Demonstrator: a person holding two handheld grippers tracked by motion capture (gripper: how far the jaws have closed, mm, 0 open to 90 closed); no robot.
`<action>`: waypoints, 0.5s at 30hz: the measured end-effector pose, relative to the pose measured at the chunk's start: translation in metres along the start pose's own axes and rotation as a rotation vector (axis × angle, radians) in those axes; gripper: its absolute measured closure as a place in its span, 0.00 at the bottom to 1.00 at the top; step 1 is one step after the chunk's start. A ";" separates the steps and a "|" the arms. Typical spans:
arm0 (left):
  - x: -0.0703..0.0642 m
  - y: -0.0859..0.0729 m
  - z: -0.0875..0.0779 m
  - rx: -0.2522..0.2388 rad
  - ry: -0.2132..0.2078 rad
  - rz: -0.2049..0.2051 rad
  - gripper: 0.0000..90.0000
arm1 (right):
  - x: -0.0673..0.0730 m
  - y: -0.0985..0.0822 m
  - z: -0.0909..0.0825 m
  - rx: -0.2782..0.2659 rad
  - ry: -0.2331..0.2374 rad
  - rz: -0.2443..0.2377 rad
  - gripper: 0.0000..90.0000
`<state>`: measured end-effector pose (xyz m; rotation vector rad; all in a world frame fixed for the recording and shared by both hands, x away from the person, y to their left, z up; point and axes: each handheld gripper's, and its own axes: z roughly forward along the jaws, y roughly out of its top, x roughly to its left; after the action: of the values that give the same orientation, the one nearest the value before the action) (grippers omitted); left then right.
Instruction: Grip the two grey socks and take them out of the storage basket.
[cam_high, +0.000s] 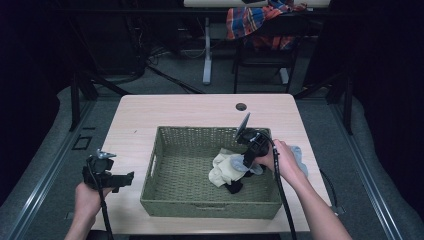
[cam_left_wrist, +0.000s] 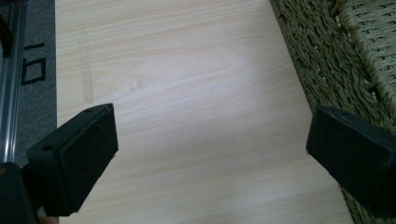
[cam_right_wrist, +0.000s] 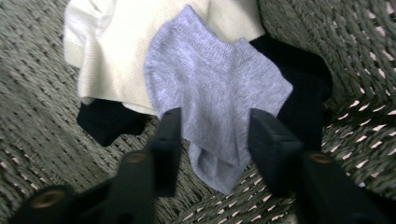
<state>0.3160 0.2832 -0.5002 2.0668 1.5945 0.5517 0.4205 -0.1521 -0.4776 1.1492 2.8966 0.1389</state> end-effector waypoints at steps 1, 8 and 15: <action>0.001 -0.001 0.000 -0.002 0.002 -0.003 0.03 | 0.000 0.001 0.001 0.010 -0.008 0.000 0.65; -0.001 -0.001 -0.001 0.001 0.004 -0.001 0.03 | -0.001 0.003 0.006 0.021 -0.017 0.006 0.91; -0.001 -0.002 -0.001 0.006 0.006 -0.001 0.03 | -0.001 -0.003 -0.017 -0.038 0.019 0.001 0.95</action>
<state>0.3137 0.2825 -0.5005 2.0700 1.6028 0.5545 0.4186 -0.1565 -0.4609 1.1499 2.8960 0.2056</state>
